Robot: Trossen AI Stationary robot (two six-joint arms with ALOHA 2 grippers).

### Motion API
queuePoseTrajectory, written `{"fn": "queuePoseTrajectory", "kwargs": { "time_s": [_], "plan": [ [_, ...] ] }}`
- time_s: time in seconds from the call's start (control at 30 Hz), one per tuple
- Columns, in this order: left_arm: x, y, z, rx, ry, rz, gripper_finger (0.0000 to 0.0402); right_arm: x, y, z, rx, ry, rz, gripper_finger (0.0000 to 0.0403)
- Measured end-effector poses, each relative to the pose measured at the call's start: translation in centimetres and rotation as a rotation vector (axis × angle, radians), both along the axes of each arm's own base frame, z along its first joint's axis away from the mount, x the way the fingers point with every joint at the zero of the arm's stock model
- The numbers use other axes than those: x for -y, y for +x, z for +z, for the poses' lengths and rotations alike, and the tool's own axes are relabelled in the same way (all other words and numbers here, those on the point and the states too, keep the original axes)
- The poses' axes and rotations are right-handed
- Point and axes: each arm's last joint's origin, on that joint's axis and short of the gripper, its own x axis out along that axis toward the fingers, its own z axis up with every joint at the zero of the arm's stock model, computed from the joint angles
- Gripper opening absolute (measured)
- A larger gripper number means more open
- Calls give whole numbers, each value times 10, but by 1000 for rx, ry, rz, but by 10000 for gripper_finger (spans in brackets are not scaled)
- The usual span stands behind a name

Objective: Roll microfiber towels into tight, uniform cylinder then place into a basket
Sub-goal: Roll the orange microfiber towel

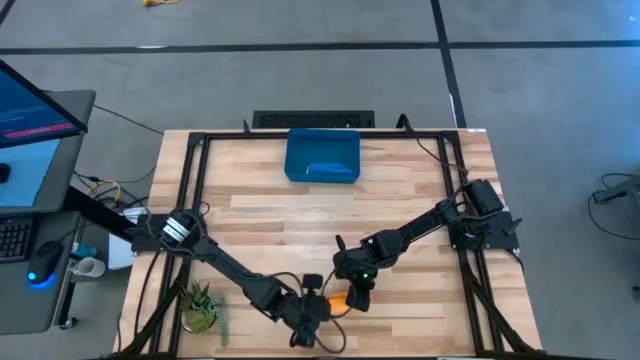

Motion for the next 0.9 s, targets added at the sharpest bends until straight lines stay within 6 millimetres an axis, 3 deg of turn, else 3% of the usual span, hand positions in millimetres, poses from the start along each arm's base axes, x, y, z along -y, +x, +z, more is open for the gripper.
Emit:
{"fn": "queuePoseTrajectory", "kwargs": {
  "time_s": [0.23, 0.57, 0.73, 0.9],
  "plan": [
    [0, -3, -4, 19, 65, 108, 50, -1, 0, 0, 2, -6, 4, 40],
    [-6, -15, -22, -45, -92, 262, 50, 0, 0, 0, 8, -6, -3, 45],
    [-12, -19, -33, -54, -167, 299, 48, 1, 1, 0, 5, -6, -9, 70],
    [-14, -20, -35, -91, -219, 328, 36, 0, 1, 0, 6, -7, -7, 120]
  ]
}}
